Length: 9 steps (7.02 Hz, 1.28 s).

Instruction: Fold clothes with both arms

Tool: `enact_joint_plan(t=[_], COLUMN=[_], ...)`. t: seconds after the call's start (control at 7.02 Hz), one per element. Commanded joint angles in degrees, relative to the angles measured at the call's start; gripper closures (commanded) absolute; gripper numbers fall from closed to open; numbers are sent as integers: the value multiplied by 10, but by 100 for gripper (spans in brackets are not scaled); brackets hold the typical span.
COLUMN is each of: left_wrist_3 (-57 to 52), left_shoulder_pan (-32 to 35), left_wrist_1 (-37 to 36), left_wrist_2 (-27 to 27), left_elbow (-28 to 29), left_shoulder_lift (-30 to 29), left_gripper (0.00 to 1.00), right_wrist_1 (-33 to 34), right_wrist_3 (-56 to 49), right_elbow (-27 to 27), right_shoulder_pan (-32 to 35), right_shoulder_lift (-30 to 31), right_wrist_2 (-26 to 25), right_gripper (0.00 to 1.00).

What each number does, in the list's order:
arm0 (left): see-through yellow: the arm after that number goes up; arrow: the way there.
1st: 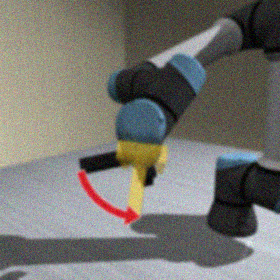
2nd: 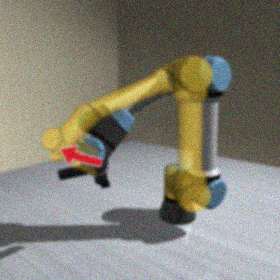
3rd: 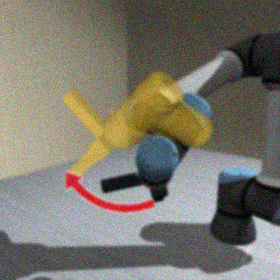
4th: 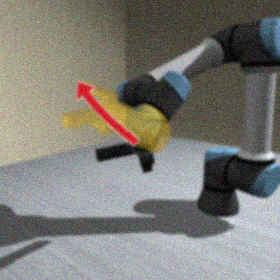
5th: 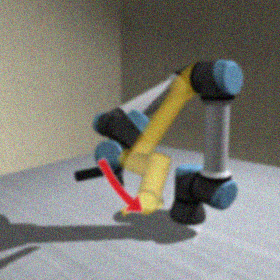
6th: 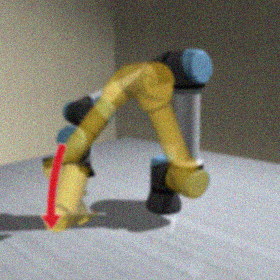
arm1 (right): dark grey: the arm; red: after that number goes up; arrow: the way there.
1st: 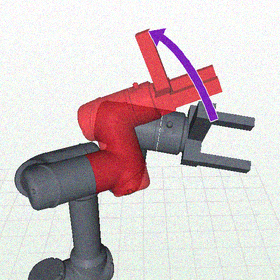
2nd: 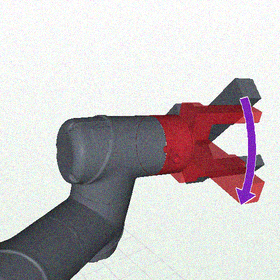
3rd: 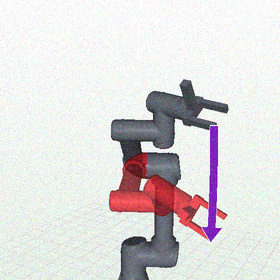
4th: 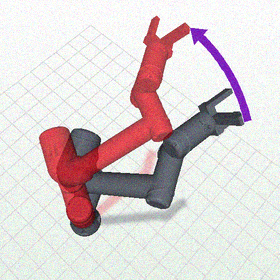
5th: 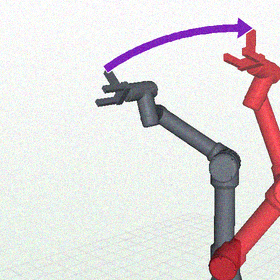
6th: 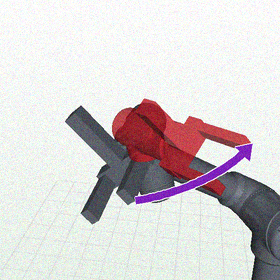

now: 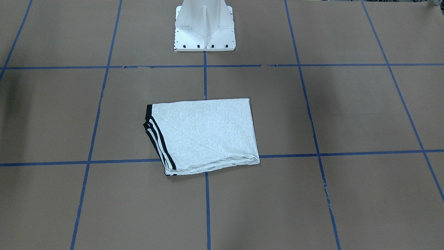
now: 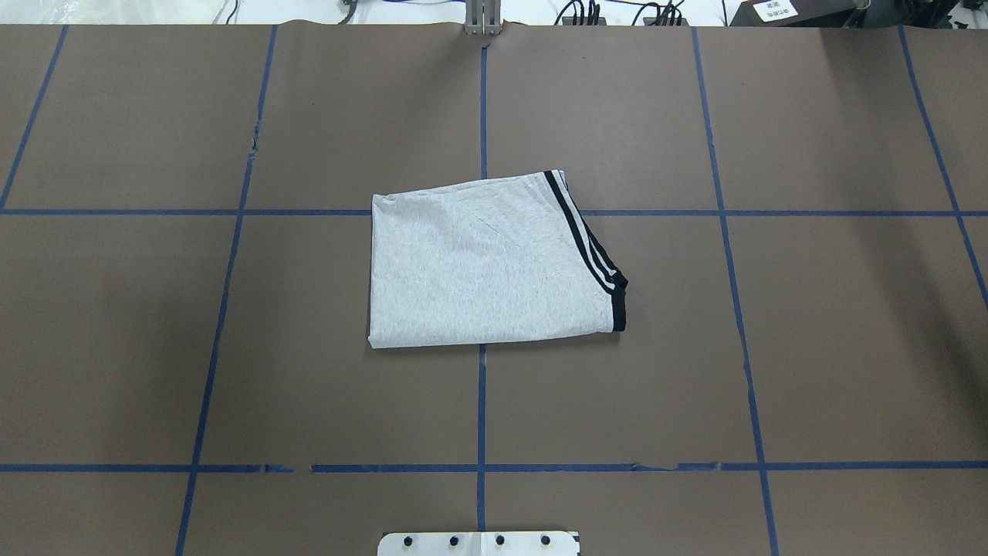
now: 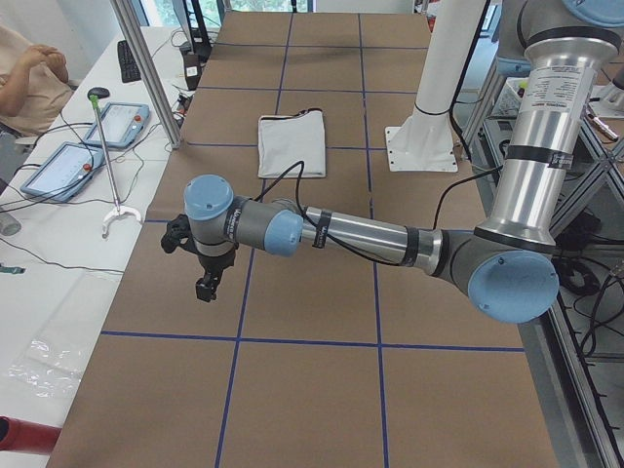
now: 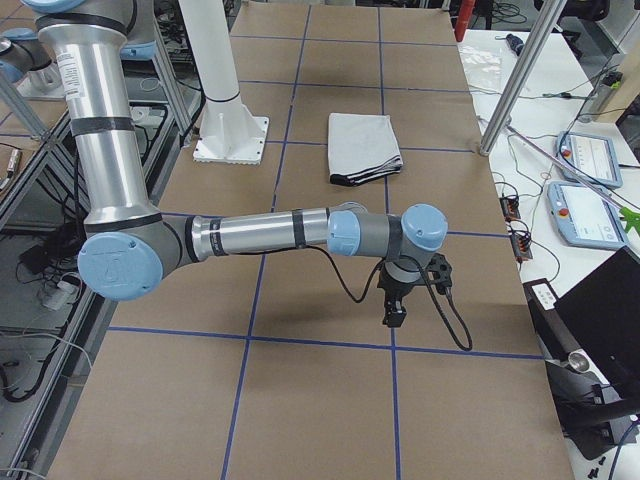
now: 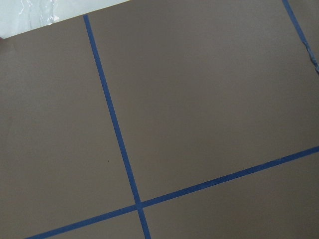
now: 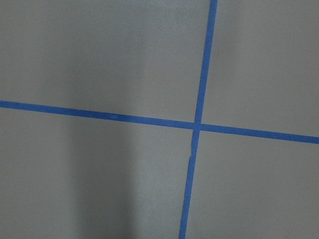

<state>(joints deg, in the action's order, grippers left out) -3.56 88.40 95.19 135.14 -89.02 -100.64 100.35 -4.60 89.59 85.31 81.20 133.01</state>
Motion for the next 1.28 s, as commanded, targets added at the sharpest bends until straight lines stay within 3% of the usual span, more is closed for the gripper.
enact_joint_plan(t=[0.0, 0.29, 0.57, 0.71, 0.86, 1.14], left_wrist_3=[0, -21, -21, -12, -12, -14], left_shoulder_pan=[-2, -2, -2, -2, -2, -2], left_wrist_1=[-2, 5, 65, 30, -50, -57], left_wrist_2=[-14, -23, -25, -23, -18, -15], left_elbow=[11, 13, 16, 12, -2, -12], left_shoulder_lift=[2, 23, 40, 39, 15, 19], left_gripper=[0, 0, 0, 0, 0, 0], right_wrist_1=[-14, -30, -31, -31, -31, -32], right_wrist_3=[-2, 1, 0, 1, 2, 0], right_elbow=[8, -12, -10, -5, -2, 37], right_shoulder_pan=[-9, -8, -8, -8, -8, -8], right_shoulder_lift=[9, 2, 4, 12, 29, 41], right_wrist_2=[1, 1, 1, 1, 0, -3], right_gripper=[0, 0, 0, 0, 0, 0])
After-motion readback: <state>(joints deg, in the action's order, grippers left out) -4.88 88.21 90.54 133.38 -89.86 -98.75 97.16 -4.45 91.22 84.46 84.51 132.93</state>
